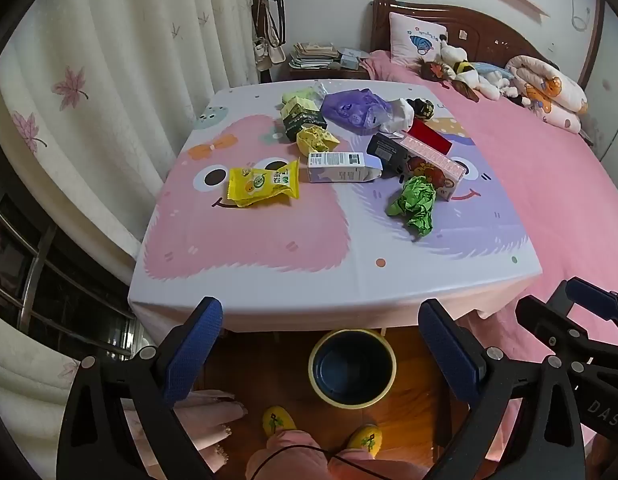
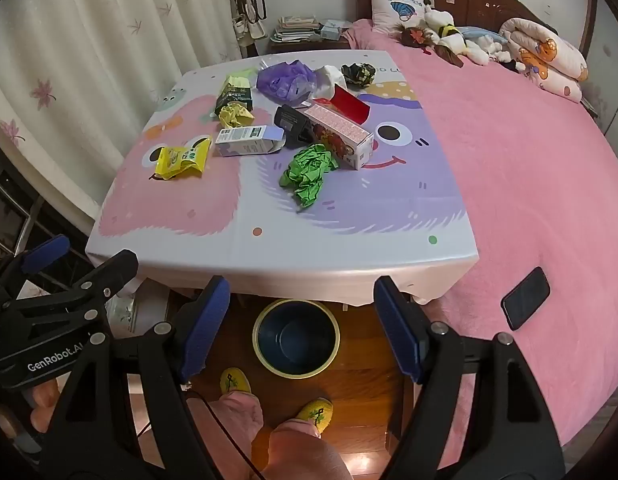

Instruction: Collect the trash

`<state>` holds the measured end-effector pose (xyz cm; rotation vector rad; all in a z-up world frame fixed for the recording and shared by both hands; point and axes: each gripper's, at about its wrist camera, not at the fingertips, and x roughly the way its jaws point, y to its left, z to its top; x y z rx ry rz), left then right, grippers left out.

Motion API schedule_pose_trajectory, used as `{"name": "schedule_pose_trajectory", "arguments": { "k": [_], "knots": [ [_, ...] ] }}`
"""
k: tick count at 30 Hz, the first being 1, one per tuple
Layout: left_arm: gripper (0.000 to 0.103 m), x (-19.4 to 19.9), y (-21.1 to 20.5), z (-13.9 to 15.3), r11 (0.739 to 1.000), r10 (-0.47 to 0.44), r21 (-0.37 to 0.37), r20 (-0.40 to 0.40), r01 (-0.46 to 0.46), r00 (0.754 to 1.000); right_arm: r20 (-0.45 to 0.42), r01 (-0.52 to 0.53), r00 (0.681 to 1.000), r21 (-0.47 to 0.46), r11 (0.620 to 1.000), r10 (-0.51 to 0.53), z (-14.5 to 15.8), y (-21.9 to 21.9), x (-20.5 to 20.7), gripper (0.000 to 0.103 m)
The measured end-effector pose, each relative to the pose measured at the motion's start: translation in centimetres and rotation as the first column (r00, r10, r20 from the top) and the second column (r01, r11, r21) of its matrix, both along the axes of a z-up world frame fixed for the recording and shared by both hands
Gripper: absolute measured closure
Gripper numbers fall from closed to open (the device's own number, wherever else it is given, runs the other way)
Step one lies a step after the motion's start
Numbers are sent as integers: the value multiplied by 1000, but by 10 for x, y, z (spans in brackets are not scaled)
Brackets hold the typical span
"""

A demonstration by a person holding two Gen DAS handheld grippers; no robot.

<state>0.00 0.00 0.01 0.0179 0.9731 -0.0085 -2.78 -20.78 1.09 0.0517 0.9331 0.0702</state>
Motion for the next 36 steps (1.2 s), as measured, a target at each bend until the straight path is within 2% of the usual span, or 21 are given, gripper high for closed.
{"name": "schedule_pose_trajectory", "arguments": {
  "k": [36],
  "knots": [
    [4, -9, 2, 7, 1000, -3, -5, 28, 3, 1000, 4, -4, 1000, -5, 1000, 4, 1, 4, -2, 31]
  ]
}}
